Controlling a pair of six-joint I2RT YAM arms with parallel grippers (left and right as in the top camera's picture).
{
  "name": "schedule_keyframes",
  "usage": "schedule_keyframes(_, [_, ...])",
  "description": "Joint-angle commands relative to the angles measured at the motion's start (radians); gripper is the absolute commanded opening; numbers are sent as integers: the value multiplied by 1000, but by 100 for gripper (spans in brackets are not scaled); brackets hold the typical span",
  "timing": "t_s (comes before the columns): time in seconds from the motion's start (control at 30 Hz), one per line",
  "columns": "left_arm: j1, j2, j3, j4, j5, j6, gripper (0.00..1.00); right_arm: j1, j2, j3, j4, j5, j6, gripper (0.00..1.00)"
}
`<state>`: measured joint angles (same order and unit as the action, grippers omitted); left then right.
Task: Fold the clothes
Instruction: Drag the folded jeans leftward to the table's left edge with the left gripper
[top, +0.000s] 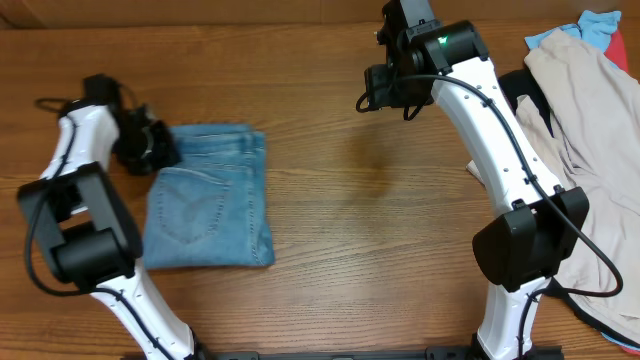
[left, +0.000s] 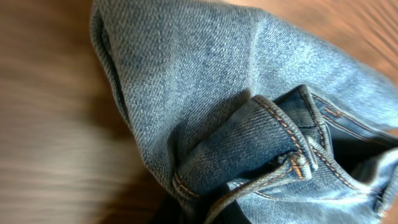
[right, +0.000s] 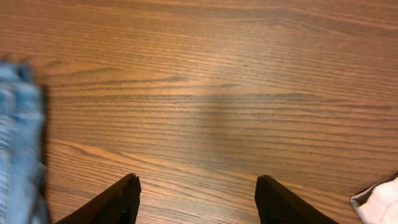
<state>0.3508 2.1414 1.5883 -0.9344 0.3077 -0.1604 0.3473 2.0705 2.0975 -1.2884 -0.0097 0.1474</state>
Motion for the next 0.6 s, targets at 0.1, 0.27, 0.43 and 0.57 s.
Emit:
schedule_keyframes(0.1, [111, -42, -8, 123, -177, -49, 4, 5, 8, 5, 3, 8, 20, 63])
schedule_keyframes(0.27, [166, -42, 19, 246, -182, -45, 4, 5, 8, 5, 3, 8, 37, 63])
schedule_keyframes(0.43, [203, -42, 162, 274, -188, -34, 4, 5, 8, 5, 3, 8, 38, 63])
schedule_keyframes(0.57, [217, -42, 327, 234, -217, -19, 29, 5, 8, 5, 1, 8, 40, 62])
